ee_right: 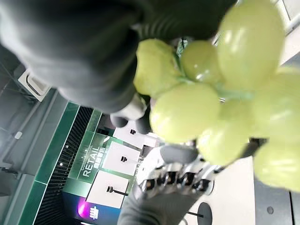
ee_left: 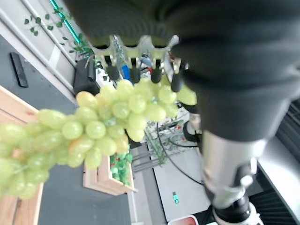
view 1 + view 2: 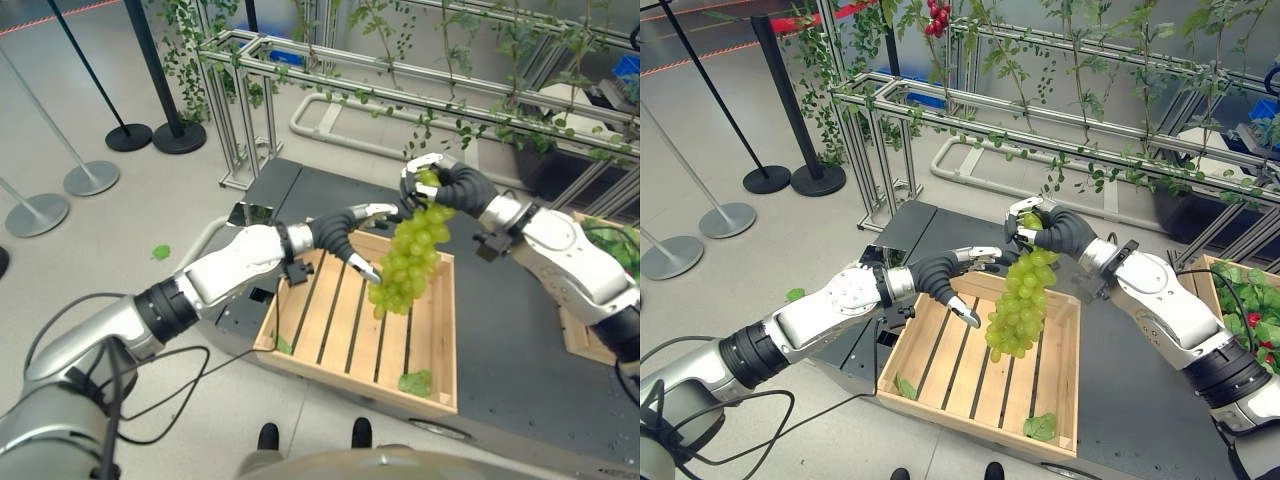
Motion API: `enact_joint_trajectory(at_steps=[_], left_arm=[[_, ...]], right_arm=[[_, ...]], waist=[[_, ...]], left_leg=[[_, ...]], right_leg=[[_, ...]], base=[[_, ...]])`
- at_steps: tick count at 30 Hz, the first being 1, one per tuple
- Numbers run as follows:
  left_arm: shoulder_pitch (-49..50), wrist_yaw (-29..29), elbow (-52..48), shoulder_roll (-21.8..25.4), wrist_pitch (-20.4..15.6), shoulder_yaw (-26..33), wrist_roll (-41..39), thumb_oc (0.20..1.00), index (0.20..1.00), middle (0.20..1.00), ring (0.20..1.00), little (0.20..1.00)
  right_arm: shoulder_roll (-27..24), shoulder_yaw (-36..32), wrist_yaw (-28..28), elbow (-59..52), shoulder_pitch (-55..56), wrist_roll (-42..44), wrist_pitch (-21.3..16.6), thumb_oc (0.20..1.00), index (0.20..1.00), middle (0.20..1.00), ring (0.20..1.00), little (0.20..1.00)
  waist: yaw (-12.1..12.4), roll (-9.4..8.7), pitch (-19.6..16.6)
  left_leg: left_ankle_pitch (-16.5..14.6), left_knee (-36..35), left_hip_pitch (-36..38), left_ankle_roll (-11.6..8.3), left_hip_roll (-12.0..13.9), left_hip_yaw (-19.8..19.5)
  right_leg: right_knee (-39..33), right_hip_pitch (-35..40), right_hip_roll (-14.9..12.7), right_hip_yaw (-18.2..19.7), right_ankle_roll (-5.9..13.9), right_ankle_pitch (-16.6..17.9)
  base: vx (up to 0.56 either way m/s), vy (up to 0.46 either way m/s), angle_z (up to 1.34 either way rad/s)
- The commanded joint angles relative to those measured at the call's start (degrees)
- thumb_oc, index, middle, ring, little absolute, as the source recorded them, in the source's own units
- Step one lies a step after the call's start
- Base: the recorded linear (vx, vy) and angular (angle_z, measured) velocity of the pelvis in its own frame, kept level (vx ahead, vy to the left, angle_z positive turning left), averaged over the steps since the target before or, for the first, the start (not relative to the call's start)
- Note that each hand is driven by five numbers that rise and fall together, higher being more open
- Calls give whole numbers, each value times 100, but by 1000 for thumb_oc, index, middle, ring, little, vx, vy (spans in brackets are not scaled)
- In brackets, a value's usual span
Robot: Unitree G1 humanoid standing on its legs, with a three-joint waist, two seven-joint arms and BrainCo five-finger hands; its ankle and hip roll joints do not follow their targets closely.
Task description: Pick up the fruits from the basket on one side to the basket on the other side
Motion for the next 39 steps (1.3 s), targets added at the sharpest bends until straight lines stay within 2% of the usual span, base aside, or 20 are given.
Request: enact_joint_trajectory(at_steps=[1,14,28,34,35,36,37,39], left_arm=[[-453,101,562,-314,-188,93,-25,1000,1000,1000,1000,1000],[-469,151,694,-607,-176,86,80,1000,1000,1000,1000,1000],[-192,85,638,-446,-207,339,160,1000,1000,1000,1000,1000],[-102,12,344,-95,-256,450,117,1000,1000,1000,1000,1000],[-23,-36,177,152,-274,564,41,1000,1000,1000,1000,1000],[-21,-36,170,155,-270,563,40,1000,1000,1000,1000,1000],[96,-77,12,423,-288,688,-40,1000,1000,1000,1000,1000],[159,-117,-55,577,-297,760,-101,1000,1000,1000,1000,1000]], right_arm=[[147,-47,-56,-528,-851,68,-274,200,200,200,200,200],[328,286,8,-735,-1125,105,-237,200,200,200,200,200],[141,-156,15,-605,-668,65,-233,200,200,200,200,200],[-48,-451,20,-534,-381,58,-252,200,200,200,200,200],[-164,-631,41,-536,-204,47,-262,200,200,200,200,200],[-164,-639,42,-542,-194,46,-260,200,200,200,200,200],[-249,-891,34,-497,25,54,-285,200,200,200,200,200],[-288,-1009,25,-458,127,60,-304,200,200,200,200,200]], waist=[[-27,-184,-160],[-56,-219,-171],[-51,-231,-159],[-41,-229,-164],[-33,-226,-167],[-31,-228,-168],[-19,-222,-166],[-12,-222,-167]], left_leg=[[-733,421,-47,322,-358,-26],[-751,457,-47,338,-354,-5],[-767,465,-53,343,-361,-19],[-758,454,-51,336,-362,-37],[-755,447,-46,329,-362,-41],[-755,447,-45,329,-362,-41],[-752,433,-44,322,-355,-52],[-751,426,-40,319,-354,-55]], right_leg=[[522,217,-170,-253,541,-842],[532,206,-157,-205,525,-847],[550,197,-167,-212,515,-866],[533,220,-166,-231,519,-861],[528,222,-167,-238,520,-858],[528,222,-167,-238,520,-858],[523,225,-172,-253,520,-858],[519,232,-174,-263,521,-857]], base=[[0,0,0],[0,0,0],[0,0,0],[0,0,0],[0,0,0],[0,0,0],[0,0,0],[0,0,0]])
